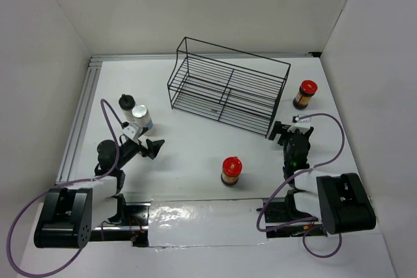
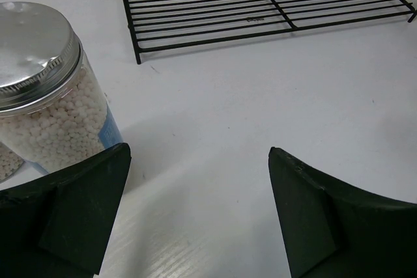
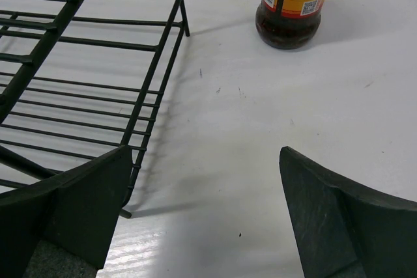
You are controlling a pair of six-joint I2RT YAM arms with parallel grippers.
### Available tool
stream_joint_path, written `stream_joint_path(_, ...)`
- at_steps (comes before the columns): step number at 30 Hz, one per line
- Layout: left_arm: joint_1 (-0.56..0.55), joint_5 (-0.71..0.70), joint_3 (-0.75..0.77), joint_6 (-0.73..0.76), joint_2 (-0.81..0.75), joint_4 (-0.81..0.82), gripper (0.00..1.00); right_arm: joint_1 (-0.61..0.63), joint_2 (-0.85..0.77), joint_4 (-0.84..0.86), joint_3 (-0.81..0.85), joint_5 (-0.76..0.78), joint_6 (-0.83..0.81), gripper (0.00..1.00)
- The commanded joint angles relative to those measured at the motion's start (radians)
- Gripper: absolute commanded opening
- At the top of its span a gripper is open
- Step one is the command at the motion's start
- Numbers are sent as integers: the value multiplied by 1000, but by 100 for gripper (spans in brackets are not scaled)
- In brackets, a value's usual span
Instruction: Organize the condiment bottles
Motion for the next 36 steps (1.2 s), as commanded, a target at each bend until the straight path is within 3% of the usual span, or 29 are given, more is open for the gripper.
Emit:
stream_joint_path(1,-6,-4,-45,34,2,59,99,7,-7,78,-31,18,-4,100)
stream_joint_path(4,-6,-3,-45,36,2,56,99,-5,-54,-102,50,42,23,100)
stream_joint_path(7,-6,68,-45,65,-44,48,99,-24,-88,-161,71,58,39,100)
stream_joint_path(11,-6,215,119,162,-204,-299,99,-35,-243,-251,74,59,46,100)
stream_joint_path(14,-6,204,193,142,-314,-448,99,-38,-409,-456,146,50,11,100)
stream_joint_path(17,-6,284,286,224,-371,-617,99,-52,-525,-648,269,74,2,100)
stream_joint_path(21,-6,387,407,345,-364,-818,99,-71,-541,-917,484,257,164,100)
stream_joint_path(23,-6,385,478,338,-342,-904,99,-110,-506,-1013,615,204,94,46)
stream_joint_path(24,-5,366,518,312,-299,-939,99,-119,-440,-1082,713,138,12,0)
stream_joint_path(27,-34,335,567,285,-256,-976,99,-133,-296,-1217,887,119,14,0)
stream_joint_path(28,-35,313,595,271,-241,-993,99,-145,-182,-1310,1007,143,23,17)
stream_joint_path(31,-46,296,639,240,-207,-1027,99,-185,51,-1490,1244,130,60,100)
stream_joint_path(36,-51,298,667,234,-224,-1062,99,-213,283,-1572,1450,163,104,100)
